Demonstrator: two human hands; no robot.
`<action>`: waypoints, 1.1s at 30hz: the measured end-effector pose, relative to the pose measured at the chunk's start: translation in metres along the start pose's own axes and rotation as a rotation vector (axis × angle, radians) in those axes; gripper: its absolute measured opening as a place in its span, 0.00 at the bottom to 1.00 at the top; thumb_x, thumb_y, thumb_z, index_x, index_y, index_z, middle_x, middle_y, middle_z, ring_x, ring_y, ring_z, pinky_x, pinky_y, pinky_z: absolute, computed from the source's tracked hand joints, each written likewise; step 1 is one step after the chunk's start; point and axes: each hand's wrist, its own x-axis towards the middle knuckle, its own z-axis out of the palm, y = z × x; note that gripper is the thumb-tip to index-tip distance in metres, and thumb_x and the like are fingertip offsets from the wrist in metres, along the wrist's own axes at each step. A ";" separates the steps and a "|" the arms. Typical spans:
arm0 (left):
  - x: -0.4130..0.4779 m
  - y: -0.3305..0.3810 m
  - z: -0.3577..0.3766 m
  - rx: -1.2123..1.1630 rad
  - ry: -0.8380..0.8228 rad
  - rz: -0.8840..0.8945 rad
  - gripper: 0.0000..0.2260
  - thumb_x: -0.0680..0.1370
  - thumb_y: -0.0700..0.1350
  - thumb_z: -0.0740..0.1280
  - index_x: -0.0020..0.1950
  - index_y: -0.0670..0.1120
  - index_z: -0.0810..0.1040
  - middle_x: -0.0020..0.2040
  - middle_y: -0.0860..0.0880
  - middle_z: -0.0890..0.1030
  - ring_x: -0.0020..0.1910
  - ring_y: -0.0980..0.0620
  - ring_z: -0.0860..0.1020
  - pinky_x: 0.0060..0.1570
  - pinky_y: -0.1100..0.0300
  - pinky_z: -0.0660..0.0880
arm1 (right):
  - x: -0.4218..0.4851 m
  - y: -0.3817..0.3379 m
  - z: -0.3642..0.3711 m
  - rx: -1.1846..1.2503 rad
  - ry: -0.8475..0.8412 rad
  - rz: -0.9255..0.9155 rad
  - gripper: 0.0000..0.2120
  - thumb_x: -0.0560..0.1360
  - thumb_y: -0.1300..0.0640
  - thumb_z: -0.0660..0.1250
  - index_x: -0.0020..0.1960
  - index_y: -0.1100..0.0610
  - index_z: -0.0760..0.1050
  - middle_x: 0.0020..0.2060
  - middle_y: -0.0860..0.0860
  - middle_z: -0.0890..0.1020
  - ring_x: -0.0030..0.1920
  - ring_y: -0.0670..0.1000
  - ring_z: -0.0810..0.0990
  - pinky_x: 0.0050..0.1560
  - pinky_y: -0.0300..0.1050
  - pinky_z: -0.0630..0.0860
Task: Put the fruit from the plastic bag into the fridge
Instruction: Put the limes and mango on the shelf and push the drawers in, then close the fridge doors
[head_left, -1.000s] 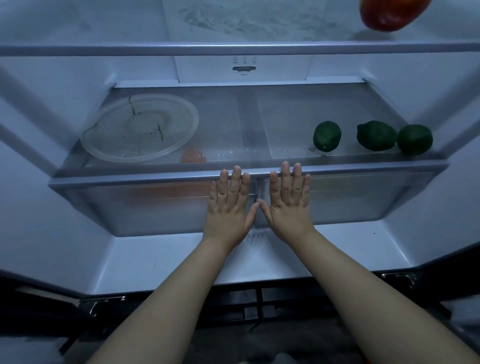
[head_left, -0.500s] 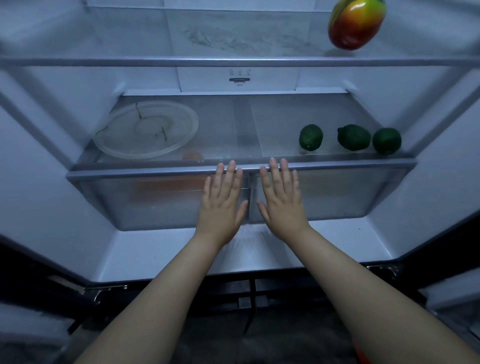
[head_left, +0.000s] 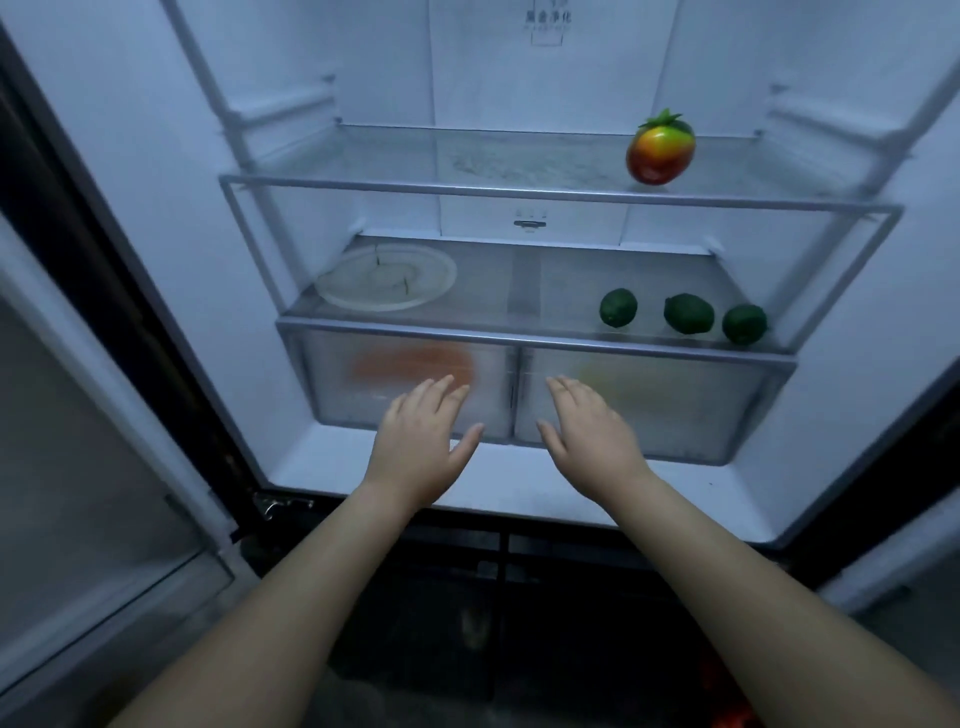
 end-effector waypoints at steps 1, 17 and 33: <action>-0.010 0.004 -0.006 0.002 0.017 -0.001 0.27 0.76 0.60 0.51 0.66 0.45 0.73 0.67 0.44 0.74 0.65 0.43 0.71 0.61 0.49 0.68 | -0.009 -0.001 -0.004 -0.008 0.009 -0.020 0.27 0.80 0.48 0.54 0.75 0.58 0.55 0.74 0.54 0.61 0.74 0.52 0.58 0.71 0.45 0.55; -0.252 -0.059 -0.074 0.176 -0.133 -0.489 0.34 0.75 0.63 0.44 0.75 0.46 0.59 0.74 0.45 0.64 0.73 0.46 0.60 0.70 0.50 0.58 | -0.101 -0.164 0.034 0.094 -0.074 -0.490 0.29 0.75 0.44 0.64 0.68 0.62 0.68 0.64 0.58 0.73 0.65 0.58 0.70 0.66 0.50 0.66; -0.423 -0.207 -0.125 0.023 -0.158 -0.665 0.31 0.80 0.59 0.51 0.77 0.48 0.44 0.78 0.50 0.43 0.75 0.54 0.39 0.74 0.56 0.41 | -0.126 -0.427 0.117 0.127 -0.309 -0.812 0.33 0.79 0.43 0.55 0.77 0.57 0.48 0.77 0.53 0.52 0.76 0.51 0.47 0.75 0.45 0.44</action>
